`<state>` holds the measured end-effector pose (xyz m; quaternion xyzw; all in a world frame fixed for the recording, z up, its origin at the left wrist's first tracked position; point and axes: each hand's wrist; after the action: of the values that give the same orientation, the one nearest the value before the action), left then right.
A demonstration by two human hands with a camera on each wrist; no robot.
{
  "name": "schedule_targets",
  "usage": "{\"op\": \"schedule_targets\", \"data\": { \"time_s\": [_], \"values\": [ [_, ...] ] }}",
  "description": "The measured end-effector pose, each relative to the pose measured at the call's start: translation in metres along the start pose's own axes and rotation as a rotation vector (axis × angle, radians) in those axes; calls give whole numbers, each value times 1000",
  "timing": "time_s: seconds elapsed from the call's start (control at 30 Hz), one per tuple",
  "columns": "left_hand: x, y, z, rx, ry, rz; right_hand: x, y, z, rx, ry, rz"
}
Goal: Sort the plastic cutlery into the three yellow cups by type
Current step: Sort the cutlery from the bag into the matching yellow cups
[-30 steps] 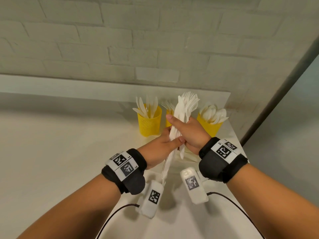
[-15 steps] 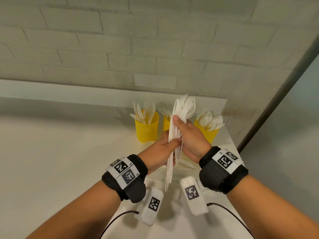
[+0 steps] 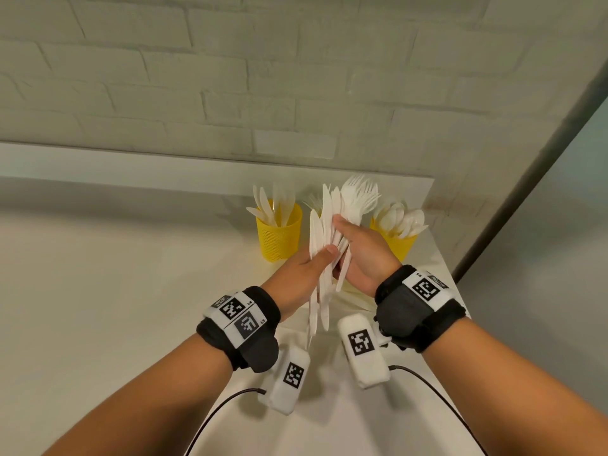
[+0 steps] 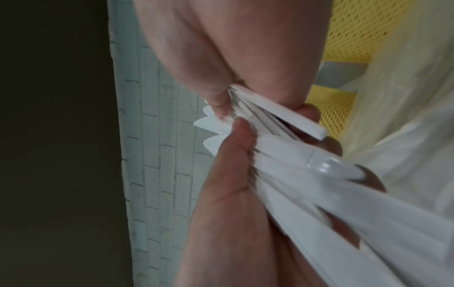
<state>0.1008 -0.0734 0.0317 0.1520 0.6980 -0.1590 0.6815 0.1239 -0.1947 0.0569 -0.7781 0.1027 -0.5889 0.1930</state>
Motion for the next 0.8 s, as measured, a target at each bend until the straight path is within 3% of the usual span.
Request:
{"op": "schedule_targets", "data": {
  "time_s": [0.27,0.8],
  "values": [
    [2,0,3,-85,4,69,-8,-4,13,-152,94,-197],
    [-4,-1,8,-182,6,40,-6,-10,19,-215,145,-161]
  ]
}}
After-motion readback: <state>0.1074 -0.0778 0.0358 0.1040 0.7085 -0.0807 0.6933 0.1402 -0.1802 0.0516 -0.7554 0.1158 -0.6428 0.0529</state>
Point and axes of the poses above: each hand's wrist, its own z-axis towards the middle knuckle, its own y-axis out of the back of the hand, x = y × z, and after that the axes turned 3 degrees about x, right-handed
